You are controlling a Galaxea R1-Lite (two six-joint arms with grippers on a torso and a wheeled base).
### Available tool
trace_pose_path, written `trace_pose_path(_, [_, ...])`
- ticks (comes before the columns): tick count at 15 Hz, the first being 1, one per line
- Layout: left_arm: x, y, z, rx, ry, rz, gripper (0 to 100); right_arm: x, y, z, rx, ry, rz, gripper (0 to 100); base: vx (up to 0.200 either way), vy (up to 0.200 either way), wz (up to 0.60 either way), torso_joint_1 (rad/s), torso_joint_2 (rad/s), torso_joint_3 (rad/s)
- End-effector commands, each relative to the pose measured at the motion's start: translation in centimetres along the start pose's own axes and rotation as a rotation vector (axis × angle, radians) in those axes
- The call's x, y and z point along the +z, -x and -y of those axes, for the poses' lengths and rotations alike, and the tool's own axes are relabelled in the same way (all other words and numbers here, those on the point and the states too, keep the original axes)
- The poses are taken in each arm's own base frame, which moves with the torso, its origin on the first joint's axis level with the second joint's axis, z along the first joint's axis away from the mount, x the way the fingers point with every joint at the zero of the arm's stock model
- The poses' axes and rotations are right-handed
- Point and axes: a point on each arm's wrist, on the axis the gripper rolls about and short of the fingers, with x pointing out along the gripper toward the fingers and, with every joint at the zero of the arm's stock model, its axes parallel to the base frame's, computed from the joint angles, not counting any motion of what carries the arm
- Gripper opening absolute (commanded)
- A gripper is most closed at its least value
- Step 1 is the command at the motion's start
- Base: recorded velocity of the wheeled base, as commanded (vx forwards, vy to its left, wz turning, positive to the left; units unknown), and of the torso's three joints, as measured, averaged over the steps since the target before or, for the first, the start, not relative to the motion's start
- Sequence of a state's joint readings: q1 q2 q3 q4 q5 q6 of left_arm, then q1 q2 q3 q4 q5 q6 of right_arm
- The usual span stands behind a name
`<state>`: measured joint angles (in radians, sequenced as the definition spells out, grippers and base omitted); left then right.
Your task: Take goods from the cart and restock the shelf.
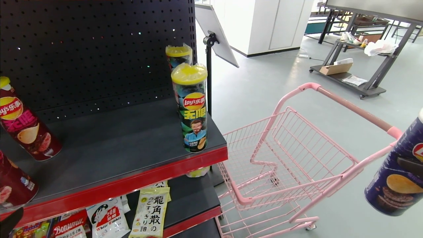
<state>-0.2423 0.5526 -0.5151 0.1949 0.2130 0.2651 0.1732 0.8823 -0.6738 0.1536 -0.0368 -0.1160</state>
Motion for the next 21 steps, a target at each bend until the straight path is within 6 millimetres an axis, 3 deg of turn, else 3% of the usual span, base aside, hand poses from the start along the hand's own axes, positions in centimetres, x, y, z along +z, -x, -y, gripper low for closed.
trace_pose_path(1, [0.0, 0.0, 0.0, 0.000, -0.001, -0.002, 100, 0.0, -0.4, 0.0, 0.002, 0.001, -0.015, 0, 0.000, 0.000, 0.00, 0.188, -0.43, -0.251])
trace_pose_path(9, [-0.2, 0.0, 0.0, 0.003, -0.001, -0.003, 100, -0.6, -0.5, -0.1, 0.006, 0.028, -0.035, 0, -0.200, 0.000, 0.00, 0.022, -0.04, -0.024])
trace_pose_path(19, [-0.6, 0.9, 0.0, 0.011, 0.002, 0.035, 100, -1.0, -0.6, -0.1, 0.007, 0.039, -0.030, 0, 0.000, 0.000, 0.54, 0.000, 0.00, 0.004])
trace_pose_path(21, [-0.6, 0.9, 0.0, 0.011, 0.000, 0.035, 100, -1.4, -0.6, -0.2, 0.008, 0.039, -0.036, 0, 0.000, 0.000, 0.00, 0.000, 0.00, 0.000])
